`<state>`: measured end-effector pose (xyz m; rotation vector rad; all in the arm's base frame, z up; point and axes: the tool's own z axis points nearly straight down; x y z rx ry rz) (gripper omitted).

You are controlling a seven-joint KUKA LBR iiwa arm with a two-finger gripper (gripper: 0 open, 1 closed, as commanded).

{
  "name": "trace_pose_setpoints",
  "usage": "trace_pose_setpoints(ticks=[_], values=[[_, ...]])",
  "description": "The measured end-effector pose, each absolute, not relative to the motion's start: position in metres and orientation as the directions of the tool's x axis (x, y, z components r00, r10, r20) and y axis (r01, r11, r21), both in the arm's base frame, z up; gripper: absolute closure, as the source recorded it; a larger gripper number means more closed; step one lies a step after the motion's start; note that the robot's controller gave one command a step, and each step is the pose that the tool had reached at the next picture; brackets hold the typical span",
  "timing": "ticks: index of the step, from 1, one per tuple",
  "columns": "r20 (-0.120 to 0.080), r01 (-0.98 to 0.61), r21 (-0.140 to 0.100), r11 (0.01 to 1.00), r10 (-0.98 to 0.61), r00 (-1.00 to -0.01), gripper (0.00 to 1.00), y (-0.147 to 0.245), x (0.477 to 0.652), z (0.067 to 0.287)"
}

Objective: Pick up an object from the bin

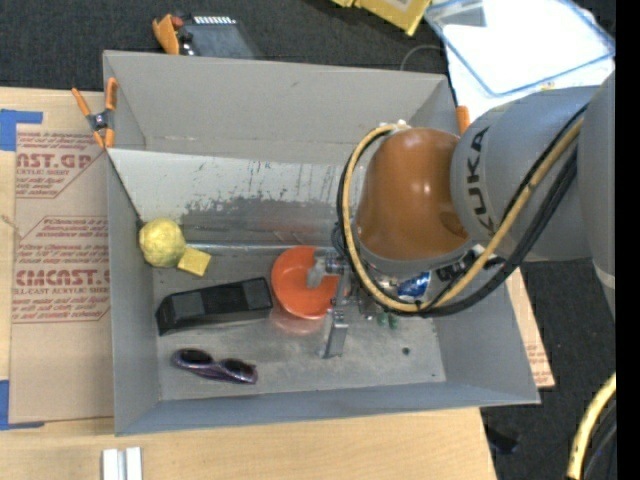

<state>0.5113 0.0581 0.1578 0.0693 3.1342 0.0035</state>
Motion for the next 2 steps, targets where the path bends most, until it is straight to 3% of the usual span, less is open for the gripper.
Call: trace_pose_setpoints(ticks=[1,2], values=[[-0.007,-0.252,-0.002,0.968,-0.252,-0.968,0.00,0.090,0.542,0.147],[-0.004,-0.052,0.002,0.999,-0.052,-0.999,0.00,0.082,0.550,0.136]])
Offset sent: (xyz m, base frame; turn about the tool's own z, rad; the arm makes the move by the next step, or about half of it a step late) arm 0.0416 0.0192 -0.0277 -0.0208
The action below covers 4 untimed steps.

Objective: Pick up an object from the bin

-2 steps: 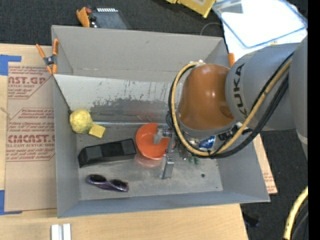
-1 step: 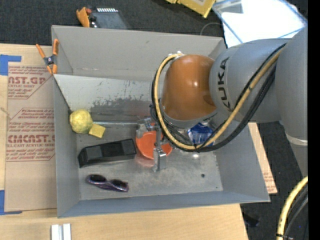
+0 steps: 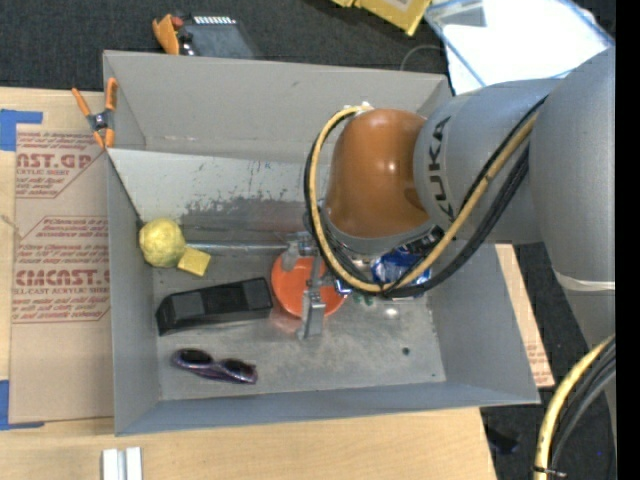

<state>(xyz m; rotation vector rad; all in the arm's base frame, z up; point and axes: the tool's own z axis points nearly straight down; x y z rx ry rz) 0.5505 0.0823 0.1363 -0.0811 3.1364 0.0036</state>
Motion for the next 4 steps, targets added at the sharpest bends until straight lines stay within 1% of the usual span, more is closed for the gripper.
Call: trace_pose_setpoints(ticks=[1,2,3,4], values=[[-0.012,-0.342,-0.001,0.940,-0.342,-0.939,0.00,0.068,0.571,0.091],[-0.012,0.044,0.005,0.999,0.044,-0.999,1.00,0.045,0.559,0.071],[-0.012,0.044,0.005,0.999,0.044,-0.999,1.00,0.045,0.559,0.071],[-0.010,0.044,0.006,0.999,0.044,-0.999,1.00,0.046,0.559,0.084]])
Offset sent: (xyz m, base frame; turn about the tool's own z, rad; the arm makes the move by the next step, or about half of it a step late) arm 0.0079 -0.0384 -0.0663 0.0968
